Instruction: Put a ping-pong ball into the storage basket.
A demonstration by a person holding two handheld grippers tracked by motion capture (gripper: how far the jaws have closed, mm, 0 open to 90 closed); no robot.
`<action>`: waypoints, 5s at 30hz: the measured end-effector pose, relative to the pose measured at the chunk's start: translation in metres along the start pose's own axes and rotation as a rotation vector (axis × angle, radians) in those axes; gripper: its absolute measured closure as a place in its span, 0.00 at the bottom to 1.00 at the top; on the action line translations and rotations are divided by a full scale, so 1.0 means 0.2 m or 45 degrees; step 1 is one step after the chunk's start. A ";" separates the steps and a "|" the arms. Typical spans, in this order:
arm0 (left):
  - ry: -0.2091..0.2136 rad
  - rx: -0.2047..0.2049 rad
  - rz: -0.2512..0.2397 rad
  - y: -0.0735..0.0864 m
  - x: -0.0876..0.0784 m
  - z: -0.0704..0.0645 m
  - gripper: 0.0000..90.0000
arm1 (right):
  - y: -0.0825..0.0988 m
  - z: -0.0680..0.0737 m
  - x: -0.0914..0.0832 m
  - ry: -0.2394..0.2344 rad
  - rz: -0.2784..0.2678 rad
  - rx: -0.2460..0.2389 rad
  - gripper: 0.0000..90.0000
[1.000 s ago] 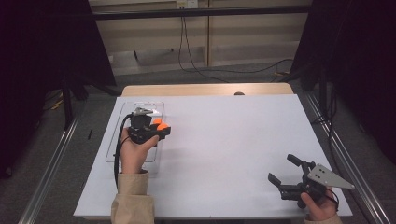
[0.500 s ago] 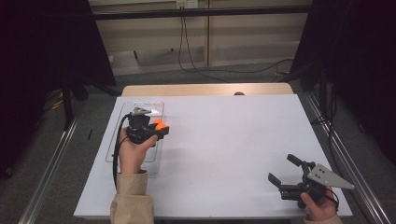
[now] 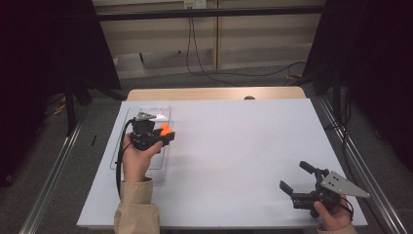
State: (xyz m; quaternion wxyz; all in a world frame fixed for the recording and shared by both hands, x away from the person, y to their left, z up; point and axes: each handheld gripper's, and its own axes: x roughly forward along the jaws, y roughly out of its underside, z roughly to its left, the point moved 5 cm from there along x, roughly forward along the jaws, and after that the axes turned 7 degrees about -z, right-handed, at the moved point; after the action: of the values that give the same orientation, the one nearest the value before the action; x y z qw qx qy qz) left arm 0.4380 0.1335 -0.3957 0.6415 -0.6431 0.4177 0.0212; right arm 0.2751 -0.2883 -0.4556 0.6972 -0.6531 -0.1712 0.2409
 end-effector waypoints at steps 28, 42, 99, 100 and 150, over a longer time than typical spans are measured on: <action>-0.032 -0.014 -0.032 0.00 -0.04 0.05 0.57 | 0.00 0.00 0.00 0.002 -0.002 0.003 0.01; -0.047 -0.019 -0.036 0.01 -0.05 0.08 0.57 | 0.00 0.00 0.00 0.001 -0.003 0.003 0.01; -0.133 0.006 -0.070 0.03 -0.12 0.18 0.57 | 0.00 0.00 0.00 0.002 -0.004 0.005 0.01; -0.134 0.011 -0.067 0.03 -0.12 0.19 0.57 | 0.00 0.00 0.00 0.002 -0.005 0.004 0.01; -0.232 0.027 -0.047 0.11 -0.10 0.28 0.57 | 0.00 0.00 0.00 -0.002 -0.002 -0.001 0.01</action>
State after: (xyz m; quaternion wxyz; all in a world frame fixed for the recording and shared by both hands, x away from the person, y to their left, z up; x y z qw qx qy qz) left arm 0.4410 0.1948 -0.4122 0.6839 -0.6393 0.3457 0.0635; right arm 0.2748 -0.2879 -0.4552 0.6971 -0.6530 -0.1723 0.2407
